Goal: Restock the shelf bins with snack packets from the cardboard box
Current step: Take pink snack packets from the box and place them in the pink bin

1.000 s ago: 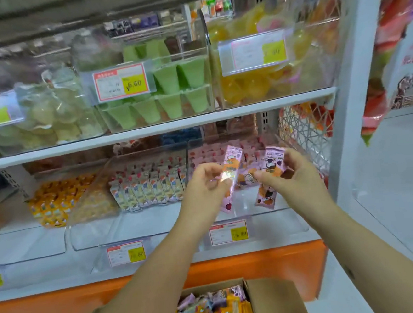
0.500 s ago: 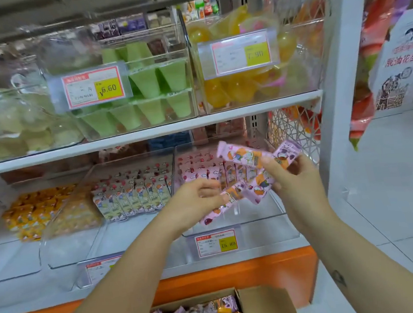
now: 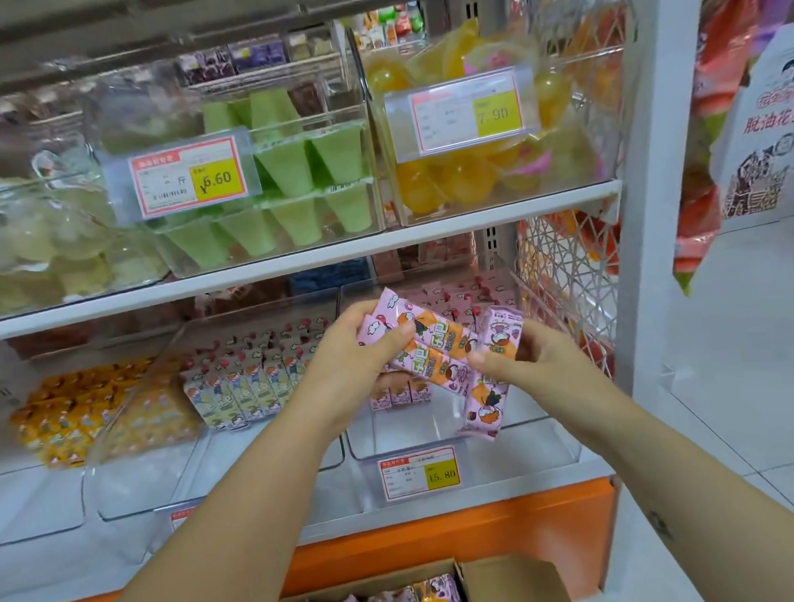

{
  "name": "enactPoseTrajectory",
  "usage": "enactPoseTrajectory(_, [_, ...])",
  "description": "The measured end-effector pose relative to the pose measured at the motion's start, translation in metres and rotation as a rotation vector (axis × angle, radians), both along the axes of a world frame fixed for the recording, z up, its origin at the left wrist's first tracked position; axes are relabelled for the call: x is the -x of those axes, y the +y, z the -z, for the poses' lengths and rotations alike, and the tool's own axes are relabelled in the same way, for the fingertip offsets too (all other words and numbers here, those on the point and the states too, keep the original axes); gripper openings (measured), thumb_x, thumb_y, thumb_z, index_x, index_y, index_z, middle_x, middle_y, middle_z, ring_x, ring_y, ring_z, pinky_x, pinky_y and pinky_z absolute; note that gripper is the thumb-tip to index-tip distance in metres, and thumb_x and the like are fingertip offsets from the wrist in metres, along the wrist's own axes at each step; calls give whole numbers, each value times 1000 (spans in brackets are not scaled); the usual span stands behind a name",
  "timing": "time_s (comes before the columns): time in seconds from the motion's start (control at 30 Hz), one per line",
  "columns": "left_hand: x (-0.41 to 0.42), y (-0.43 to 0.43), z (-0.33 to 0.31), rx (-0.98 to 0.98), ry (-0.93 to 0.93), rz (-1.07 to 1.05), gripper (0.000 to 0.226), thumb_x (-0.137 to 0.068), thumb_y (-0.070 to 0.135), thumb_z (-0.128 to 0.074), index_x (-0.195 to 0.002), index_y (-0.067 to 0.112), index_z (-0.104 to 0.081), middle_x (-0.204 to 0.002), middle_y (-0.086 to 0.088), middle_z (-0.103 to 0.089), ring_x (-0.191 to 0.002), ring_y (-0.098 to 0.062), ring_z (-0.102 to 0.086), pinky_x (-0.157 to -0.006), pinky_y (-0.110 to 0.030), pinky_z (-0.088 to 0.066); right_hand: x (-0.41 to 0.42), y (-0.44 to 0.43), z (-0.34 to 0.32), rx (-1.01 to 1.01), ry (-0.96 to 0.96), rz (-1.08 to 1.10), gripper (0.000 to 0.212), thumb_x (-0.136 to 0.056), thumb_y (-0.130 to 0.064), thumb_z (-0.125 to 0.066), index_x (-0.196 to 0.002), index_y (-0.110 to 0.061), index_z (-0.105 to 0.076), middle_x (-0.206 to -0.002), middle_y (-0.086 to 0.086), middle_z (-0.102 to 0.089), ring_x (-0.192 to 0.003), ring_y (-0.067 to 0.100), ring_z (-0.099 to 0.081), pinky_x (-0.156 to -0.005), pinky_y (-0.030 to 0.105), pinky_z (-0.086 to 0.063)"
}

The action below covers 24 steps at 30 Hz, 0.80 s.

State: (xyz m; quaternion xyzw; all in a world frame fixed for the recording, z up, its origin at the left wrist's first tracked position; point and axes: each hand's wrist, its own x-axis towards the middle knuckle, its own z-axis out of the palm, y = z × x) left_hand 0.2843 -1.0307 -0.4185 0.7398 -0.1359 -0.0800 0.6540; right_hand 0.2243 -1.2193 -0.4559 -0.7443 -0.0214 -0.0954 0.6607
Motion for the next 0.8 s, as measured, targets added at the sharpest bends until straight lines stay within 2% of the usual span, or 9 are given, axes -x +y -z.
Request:
enactPoseTrajectory(0.1, [-8, -2, -1, -170, -114, -21, 15, -89, 18, -65, -101, 24, -57, -101, -7, -68, -83, -17, -70, -67, -31, -60, -9, -7, -2, 96, -42, 123, 32, -79, -30, -74, -96, -5, -62, -68, -9, -67, -66, 4, -62, -70, 17, -51])
enactPoseTrajectory(0.13, [-11, -3, -1, -268, -177, -29, 17, -88, 20, -67, -102, 23, -57, -100, -4, -68, -84, -19, -69, -69, -32, -59, -12, -9, -3, 121, -58, 176, 31, -80, -29, -73, -94, -4, -62, -63, -7, -63, -62, 4, -58, -65, 18, -48])
enactPoseTrajectory(0.23, [-20, -10, 5, -527, -317, -47, 22, -85, 27, -70, -102, 26, -56, -91, 7, -64, -74, -14, -62, -59, -25, -49, -26, -17, -2, 247, -93, 306, 33, -79, -30, -74, -101, -9, -62, -80, 2, -64, -75, 17, -58, -73, 33, -49])
enactPoseTrajectory(0.3, [-27, -17, 11, -587, -309, -36, 22, -84, 27, -70, -100, 26, -54, -90, 6, -62, -65, -13, -56, -52, -22, -42, -35, -19, -3, 343, -94, 349, 33, -79, -28, -75, -104, -17, -58, -84, -1, -65, -75, 16, -60, -69, 32, -50])
enactPoseTrajectory(0.4, [-42, -31, 21, -719, -341, -7, 25, -83, 26, -71, -100, 25, -53, -99, 1, -62, -70, -11, -53, -50, -16, -35, -44, -19, -4, 547, -59, 339, 37, -79, -25, -74, -103, -22, -47, -75, -5, -59, -63, 11, -53, -55, 26, -39])
enactPoseTrajectory(0.5, [-57, -46, 30, -881, -421, 44, 39, -85, 29, -70, -120, 21, -55, -121, -5, -60, -95, -19, -56, -69, -23, -42, -56, -18, -3, 720, -26, 328, 37, -76, -20, -75, -100, -23, -47, -71, -8, -54, -65, 16, -53, -54, 30, -33])
enactPoseTrajectory(0.6, [-73, -56, 36, -1002, -513, 89, 52, -86, 31, -68, -133, 17, -50, -135, -5, -54, -119, -23, -52, -93, -31, -45, -66, -19, -3, 780, -10, 329, 32, -76, -17, -75, -93, -20, -47, -84, -1, -53, -79, 22, -51, -57, 30, -30])
enactPoseTrajectory(0.73, [-90, -64, 37, -1036, -566, 106, 58, -87, 31, -67, -139, 18, -45, -140, -4, -51, -124, -22, -50, -97, -32, -42, -74, -24, -8, 755, -115, 388, 33, -79, -21, -71, -107, -12, -56, -105, 9, -58, -91, 26, -54, -70, 31, -41])
enactPoseTrajectory(0.8, [-96, -64, 38, -1067, -582, 116, 60, -87, 31, -67, -141, 20, -43, -140, -3, -50, -124, -23, -50, -99, -33, -43, -76, -26, -6, 724, -134, 387, 29, -80, -25, -71, -104, -15, -59, -108, 10, -61, -94, 25, -56, -74, 29, -42])
